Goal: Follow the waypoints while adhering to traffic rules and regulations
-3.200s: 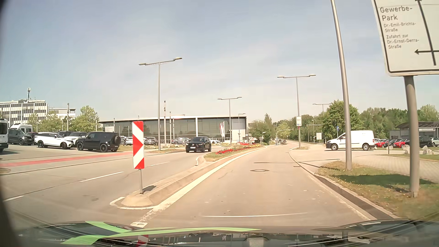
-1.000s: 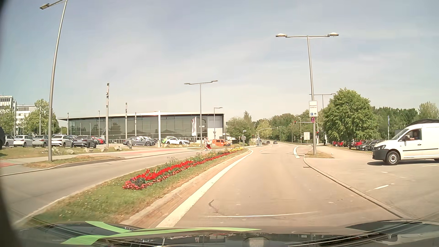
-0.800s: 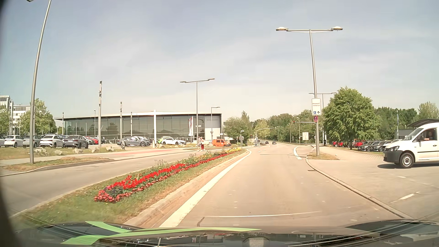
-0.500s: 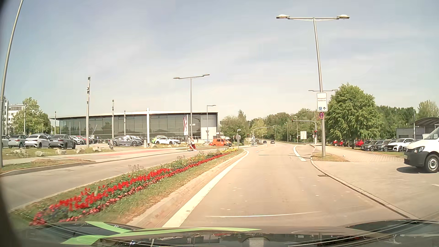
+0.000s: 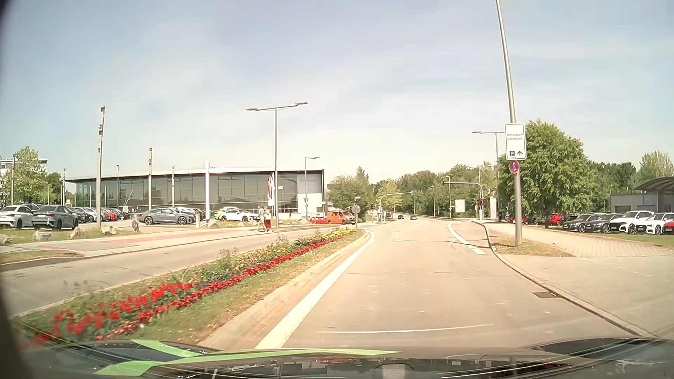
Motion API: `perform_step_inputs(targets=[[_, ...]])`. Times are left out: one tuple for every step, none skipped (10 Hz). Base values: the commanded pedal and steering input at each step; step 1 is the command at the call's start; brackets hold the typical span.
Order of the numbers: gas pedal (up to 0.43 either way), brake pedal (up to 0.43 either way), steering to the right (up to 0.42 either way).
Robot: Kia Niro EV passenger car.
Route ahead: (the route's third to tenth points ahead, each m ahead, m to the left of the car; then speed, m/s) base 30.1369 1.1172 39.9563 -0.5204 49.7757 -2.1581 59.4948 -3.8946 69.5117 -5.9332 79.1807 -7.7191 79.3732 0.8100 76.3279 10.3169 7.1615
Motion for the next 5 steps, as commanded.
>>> perform_step_inputs(targets=[[0.067,0.0,0.029],[0.067,0.0,0.028],[0.067,0.0,0.028],[0.067,0.0,0.028],[0.067,0.0,0.028]])
